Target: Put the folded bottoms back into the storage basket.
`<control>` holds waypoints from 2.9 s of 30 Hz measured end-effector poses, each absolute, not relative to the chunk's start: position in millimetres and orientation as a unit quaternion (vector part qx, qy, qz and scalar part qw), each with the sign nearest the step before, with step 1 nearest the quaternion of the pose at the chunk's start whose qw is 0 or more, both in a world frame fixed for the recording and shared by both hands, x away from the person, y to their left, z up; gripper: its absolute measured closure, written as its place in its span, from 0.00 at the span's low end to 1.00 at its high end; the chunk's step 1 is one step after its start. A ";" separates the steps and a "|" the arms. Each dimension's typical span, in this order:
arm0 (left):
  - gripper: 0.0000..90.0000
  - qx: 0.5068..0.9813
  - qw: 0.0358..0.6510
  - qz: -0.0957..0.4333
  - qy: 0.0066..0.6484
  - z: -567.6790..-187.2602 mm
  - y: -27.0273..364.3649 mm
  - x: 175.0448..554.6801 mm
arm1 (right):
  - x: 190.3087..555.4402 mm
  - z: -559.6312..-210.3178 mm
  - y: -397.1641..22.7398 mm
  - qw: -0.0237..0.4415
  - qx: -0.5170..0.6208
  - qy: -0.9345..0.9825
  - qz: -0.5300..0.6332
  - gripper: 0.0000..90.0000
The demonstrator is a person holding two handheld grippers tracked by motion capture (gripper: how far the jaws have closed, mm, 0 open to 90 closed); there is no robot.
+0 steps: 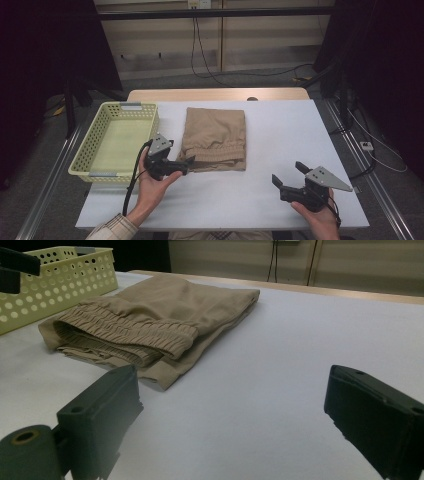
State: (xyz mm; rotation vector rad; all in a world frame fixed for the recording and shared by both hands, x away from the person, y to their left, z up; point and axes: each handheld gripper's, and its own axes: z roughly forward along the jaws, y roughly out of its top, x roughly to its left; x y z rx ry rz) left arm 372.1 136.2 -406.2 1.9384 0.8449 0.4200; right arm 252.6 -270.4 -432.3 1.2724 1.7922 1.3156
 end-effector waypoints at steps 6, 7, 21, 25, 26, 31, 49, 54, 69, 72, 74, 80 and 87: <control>0.07 0.791 0.473 0.164 0.351 -405.9 126.0 383.8 | 253.0 -432.4 -270.0 0.284 0.475 0.672 0.492 0.08; 0.07 0.793 0.468 0.165 0.352 -406.0 125.3 386.1 | 253.0 -432.4 -270.0 0.284 0.475 0.672 0.492 0.08; 0.09 0.775 0.473 0.138 0.395 -400.8 117.0 424.0 | 253.7 -432.7 -269.4 0.283 0.475 0.673 0.491 0.08; 0.09 0.777 0.464 0.140 0.402 -400.2 111.6 435.8 | 253.8 -432.9 -269.7 0.280 0.477 0.673 0.491 0.08; 0.09 0.777 0.464 0.140 0.402 -400.2 111.6 435.8 | 253.8 -432.9 -269.7 0.280 0.477 0.673 0.491 0.08; 0.09 0.778 0.458 0.131 0.410 -402.0 104.6 450.7 | 254.1 -433.3 -269.7 0.279 0.477 0.674 0.490 0.08; 0.16 0.786 0.397 0.107 0.462 -429.5 91.8 497.8 | 254.5 -434.1 -269.3 0.277 0.476 0.677 0.488 0.08; 0.21 0.790 0.368 0.086 0.482 -441.3 98.8 505.0 | 254.3 -434.3 -268.7 0.274 0.475 0.680 0.488 0.09; 0.47 0.784 0.336 0.091 0.515 -457.0 111.0 518.1 | 255.2 -435.2 -268.3 0.273 0.474 0.682 0.485 0.09; 0.55 0.786 0.340 0.084 0.510 -457.4 107.7 515.7 | 255.3 -435.2 -268.0 0.273 0.474 0.683 0.485 0.09; 0.61 0.785 0.340 0.077 0.513 -457.3 104.4 513.8 | 255.1 -435.1 -267.7 0.274 0.473 0.683 0.485 0.09; 0.71 0.792 0.337 0.040 0.508 -455.4 101.7 511.3 | 255.3 -435.1 -268.0 0.273 0.474 0.682 0.485 0.09; 0.91 0.800 0.341 0.016 0.493 -456.1 99.5 509.1 | 255.5 -435.3 -267.6 0.271 0.477 0.682 0.484 0.09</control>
